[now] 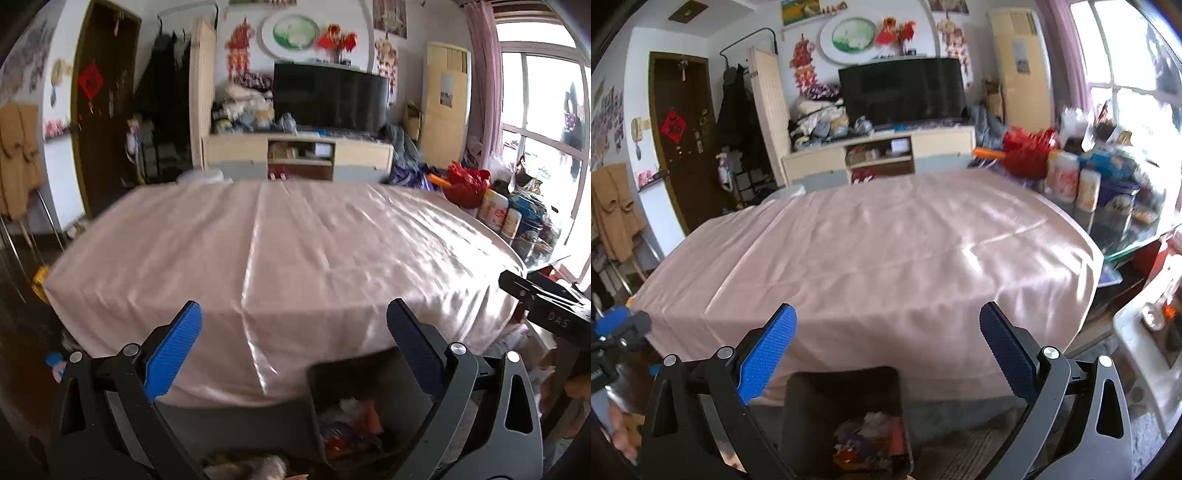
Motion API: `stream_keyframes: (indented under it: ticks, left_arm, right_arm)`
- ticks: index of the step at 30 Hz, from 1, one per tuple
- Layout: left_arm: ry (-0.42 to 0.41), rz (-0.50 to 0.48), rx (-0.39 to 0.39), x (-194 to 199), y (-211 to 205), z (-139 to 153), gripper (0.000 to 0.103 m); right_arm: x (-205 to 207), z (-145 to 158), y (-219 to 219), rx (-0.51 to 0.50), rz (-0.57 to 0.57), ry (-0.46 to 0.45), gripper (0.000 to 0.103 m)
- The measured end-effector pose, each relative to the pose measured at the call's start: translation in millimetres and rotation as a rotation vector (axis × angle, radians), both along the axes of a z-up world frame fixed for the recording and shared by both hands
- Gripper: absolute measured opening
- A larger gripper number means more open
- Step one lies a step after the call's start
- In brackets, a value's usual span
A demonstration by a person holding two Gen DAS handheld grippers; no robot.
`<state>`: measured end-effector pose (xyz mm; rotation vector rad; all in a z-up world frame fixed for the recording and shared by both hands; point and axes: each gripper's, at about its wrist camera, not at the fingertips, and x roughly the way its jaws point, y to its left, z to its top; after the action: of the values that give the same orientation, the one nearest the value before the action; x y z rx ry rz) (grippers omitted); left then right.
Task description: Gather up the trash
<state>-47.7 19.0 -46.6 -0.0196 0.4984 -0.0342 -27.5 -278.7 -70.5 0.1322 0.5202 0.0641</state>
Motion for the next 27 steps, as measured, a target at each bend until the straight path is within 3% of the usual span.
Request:
stream_keyframes:
  ticks: [4,9,15,27]
  left_arm:
    - [-0.055,0.013,0.038,-8,-2,1,0.095]
    - [-0.051,-0.002,0.081,-7,-6,-6,0.095]
    - [-0.073,-0.016,0.052,-10,-1,-7,0.095]
    - [-0.073,-0.028,0.073,-12,-2,-11,0.095]
  right_arm:
    - [-6,3,-4,-0.025,-0.026,-0.023,0.1]
    - [-15,6,-12,-0.035,-0.06,-0.081,0.1]
    - [-14,0,-9,-0.055,-0.073,-0.076,0.1]
    - [-31,2,-3,-0.061,-0.051,-0.122,0.1]
